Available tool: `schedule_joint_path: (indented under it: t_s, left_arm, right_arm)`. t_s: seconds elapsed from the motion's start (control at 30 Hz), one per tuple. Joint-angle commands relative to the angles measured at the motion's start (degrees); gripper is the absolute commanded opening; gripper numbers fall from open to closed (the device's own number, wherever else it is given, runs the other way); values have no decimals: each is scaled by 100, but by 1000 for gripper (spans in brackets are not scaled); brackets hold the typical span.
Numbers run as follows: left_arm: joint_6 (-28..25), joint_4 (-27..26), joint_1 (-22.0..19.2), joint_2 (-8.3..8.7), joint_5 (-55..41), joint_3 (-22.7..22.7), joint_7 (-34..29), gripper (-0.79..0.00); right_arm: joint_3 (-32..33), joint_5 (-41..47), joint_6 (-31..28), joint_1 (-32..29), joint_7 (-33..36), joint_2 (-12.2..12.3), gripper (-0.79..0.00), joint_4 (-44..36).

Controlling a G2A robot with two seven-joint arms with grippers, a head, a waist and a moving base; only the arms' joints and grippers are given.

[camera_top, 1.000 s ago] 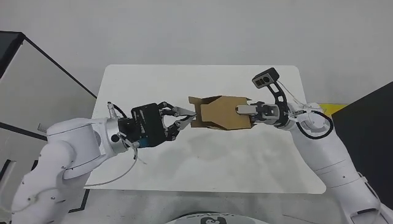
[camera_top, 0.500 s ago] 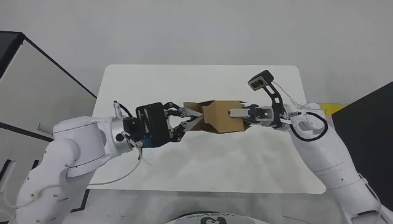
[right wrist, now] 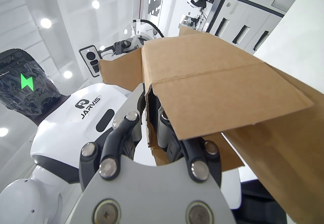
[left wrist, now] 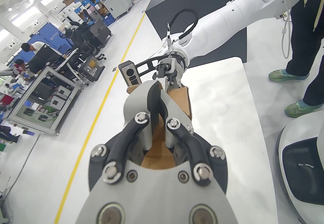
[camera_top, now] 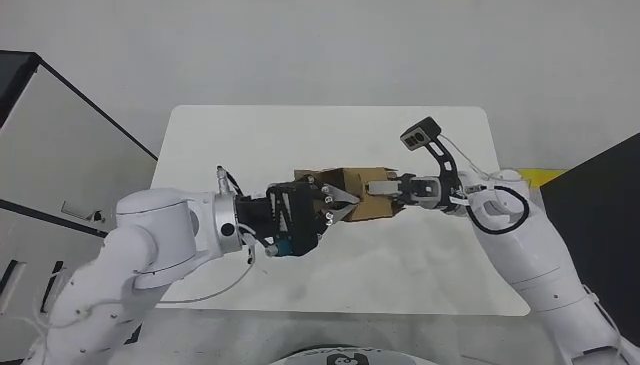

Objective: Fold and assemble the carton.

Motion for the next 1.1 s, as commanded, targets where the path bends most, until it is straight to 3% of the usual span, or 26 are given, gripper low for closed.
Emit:
schedule_joint_path:
  t_s: [0.0, 0.17, 0.6, 1.07]
  left_arm:
    - [20, 0, -98, -16, 27, 138, -64, -785]
    - [135, 0, -187, -37, 27, 264, -185, -785]
    - [115, 0, 222, 45, -5, -366, -218, -785]
    - [215, 0, 348, 56, 262, -507, -31, -785]
  right_arm:
    - [9, -21, 2, -21, -8, 0, -785, -21]
    - [45, 15, -33, -83, -13, -4, -785, -62]
    - [321, 501, -346, -301, 315, 0, -785, -123]
    - [489, 579, -421, -419, 896, 13, -785, -256]
